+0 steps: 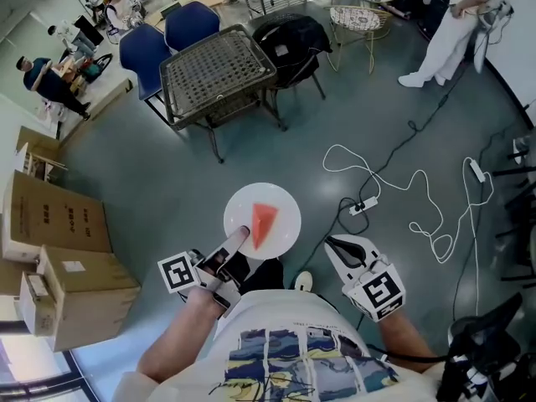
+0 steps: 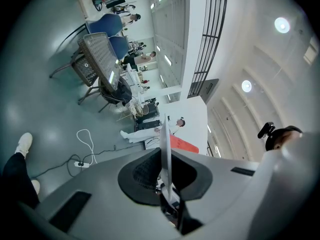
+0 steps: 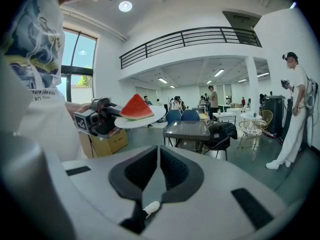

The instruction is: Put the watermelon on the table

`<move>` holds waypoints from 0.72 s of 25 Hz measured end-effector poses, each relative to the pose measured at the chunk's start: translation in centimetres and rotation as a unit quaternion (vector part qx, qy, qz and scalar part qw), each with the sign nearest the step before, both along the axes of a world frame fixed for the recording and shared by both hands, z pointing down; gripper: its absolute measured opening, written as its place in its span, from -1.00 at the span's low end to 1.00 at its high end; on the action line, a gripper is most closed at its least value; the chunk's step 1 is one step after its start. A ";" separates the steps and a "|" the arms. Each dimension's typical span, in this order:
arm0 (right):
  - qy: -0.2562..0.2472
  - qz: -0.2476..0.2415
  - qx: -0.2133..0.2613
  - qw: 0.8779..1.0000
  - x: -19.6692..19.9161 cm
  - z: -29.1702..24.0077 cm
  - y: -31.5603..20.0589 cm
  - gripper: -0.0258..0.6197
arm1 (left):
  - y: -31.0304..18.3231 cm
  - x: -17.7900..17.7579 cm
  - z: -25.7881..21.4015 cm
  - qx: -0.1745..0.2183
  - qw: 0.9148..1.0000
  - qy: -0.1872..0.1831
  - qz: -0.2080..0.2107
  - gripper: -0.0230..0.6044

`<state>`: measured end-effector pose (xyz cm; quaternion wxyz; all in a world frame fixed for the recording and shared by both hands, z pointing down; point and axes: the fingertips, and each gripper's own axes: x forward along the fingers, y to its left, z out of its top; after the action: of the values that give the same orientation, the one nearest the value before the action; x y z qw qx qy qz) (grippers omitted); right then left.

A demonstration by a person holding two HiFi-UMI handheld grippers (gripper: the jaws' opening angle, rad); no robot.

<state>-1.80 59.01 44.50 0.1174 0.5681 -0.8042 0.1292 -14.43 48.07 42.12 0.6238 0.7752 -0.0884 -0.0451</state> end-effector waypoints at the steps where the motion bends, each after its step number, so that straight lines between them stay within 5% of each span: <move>1: 0.001 -0.004 -0.003 1.000 0.1 0.2 -0.4 -0.88 | -0.4 0.2 0.1 0.000 1.000 0.001 0.000 -0.85; 18: 0.047 0.004 -0.025 0.999 5.1 -2.3 -18.2 -0.85 | -19.4 7.3 1.7 -0.015 0.999 0.042 0.002 -0.85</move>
<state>3.33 40.78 42.16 0.1688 0.5733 -0.7923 0.1230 -7.16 28.68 43.82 0.6387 0.7633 -0.0610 -0.0753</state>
